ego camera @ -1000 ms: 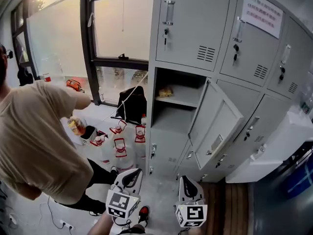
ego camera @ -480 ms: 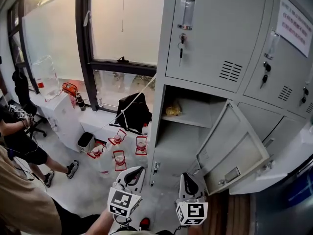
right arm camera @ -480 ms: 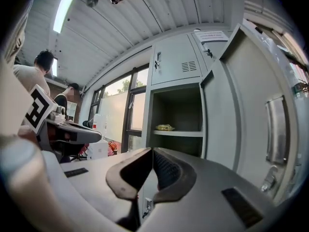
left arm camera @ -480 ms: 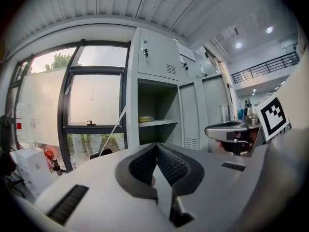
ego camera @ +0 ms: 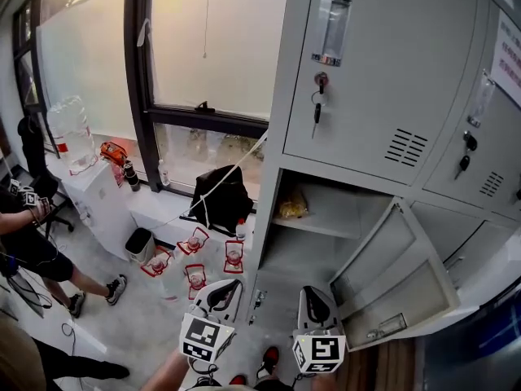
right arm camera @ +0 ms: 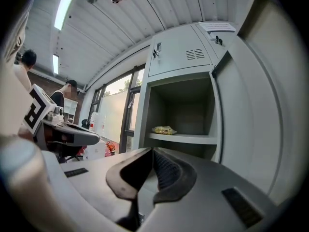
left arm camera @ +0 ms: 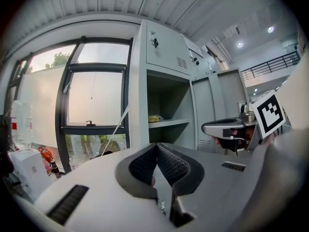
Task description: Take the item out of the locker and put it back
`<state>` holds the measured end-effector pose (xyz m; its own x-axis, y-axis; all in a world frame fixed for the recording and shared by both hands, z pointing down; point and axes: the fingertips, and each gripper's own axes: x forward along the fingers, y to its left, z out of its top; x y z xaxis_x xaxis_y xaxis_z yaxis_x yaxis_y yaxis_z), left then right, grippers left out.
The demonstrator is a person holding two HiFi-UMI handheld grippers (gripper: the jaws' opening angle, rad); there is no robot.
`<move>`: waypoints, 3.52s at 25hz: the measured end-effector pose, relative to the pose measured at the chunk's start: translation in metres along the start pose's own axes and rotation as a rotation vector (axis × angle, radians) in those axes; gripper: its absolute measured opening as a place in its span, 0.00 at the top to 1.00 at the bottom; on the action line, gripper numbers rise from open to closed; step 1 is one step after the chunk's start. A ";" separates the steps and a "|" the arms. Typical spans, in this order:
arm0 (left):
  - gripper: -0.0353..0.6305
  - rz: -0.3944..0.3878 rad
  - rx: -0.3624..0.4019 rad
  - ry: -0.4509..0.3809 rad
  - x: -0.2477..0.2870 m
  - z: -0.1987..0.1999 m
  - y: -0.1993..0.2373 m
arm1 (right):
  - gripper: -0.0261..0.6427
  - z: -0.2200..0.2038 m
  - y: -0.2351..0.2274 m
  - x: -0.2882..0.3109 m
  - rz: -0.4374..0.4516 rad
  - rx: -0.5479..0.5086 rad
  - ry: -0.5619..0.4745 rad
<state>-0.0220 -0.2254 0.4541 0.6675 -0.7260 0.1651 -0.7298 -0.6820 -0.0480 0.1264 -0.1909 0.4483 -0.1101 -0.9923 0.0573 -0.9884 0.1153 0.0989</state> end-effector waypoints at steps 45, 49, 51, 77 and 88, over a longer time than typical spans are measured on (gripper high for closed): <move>0.91 0.177 -0.066 0.005 0.062 0.004 0.077 | 0.43 0.018 -0.007 0.207 0.267 -0.895 0.287; 0.91 0.170 -0.063 0.008 0.064 0.003 0.074 | 0.44 0.018 -0.007 0.203 0.272 -0.902 0.285; 0.91 0.168 -0.062 0.010 0.064 0.003 0.073 | 0.51 0.021 -0.008 0.202 0.259 -0.907 0.276; 0.91 0.150 -0.048 -0.005 0.048 0.007 0.061 | 0.75 0.044 -0.011 0.173 0.176 -0.903 0.221; 0.91 0.106 -0.023 -0.034 0.034 0.015 0.044 | 0.77 0.084 -0.026 0.122 0.007 -0.739 0.071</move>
<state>-0.0295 -0.2812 0.4428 0.5907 -0.7969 0.1266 -0.7996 -0.5992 -0.0408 0.1295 -0.3188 0.3691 -0.0844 -0.9889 0.1221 -0.6569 0.1473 0.7395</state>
